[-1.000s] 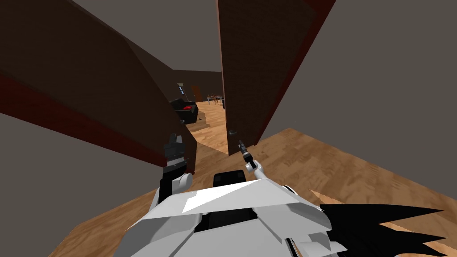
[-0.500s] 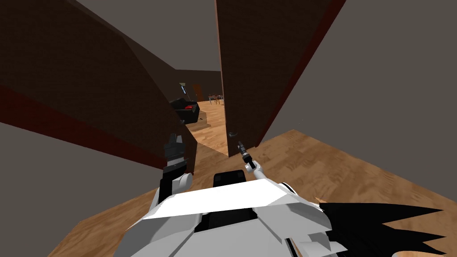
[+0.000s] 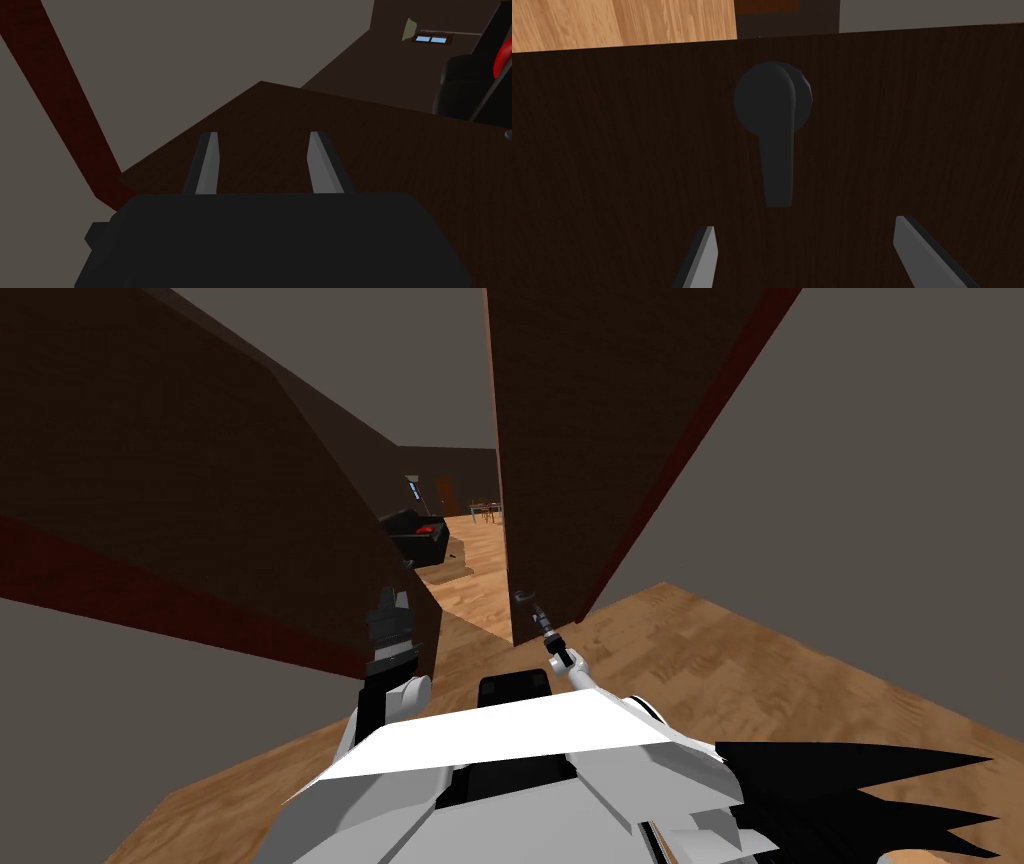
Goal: Push the door open
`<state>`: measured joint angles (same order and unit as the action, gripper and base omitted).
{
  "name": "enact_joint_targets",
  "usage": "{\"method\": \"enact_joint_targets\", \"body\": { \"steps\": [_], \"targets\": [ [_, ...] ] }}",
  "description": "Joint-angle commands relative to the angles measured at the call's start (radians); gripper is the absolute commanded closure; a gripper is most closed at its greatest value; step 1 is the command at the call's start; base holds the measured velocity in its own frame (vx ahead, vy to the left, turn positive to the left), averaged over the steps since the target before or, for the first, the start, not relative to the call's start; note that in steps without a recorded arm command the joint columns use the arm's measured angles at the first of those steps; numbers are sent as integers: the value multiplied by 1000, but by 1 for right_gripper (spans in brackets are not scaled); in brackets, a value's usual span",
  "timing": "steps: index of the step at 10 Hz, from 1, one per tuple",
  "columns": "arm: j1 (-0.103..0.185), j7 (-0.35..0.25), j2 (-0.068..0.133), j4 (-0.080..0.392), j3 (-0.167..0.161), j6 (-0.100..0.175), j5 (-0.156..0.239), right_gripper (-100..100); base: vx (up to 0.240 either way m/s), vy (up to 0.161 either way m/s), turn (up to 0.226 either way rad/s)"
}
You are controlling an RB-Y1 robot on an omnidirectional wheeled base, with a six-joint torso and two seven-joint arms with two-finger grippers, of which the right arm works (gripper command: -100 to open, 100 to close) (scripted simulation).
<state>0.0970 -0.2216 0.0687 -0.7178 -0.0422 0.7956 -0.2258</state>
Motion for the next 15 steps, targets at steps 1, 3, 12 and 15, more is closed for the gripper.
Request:
{"method": "enact_joint_targets", "body": {
  "steps": [1,3,12,15],
  "targets": [
    [0,4,0,3,3,1,2,-100,160,56,31],
    [1,10,-3,8,7,4,6,-100,184,58,24],
    [2,16,-11,13,11,6,9,100,66,6,11],
    [7,22,-5,13,24,4,17,100,74,28,-16]
  ]
}}
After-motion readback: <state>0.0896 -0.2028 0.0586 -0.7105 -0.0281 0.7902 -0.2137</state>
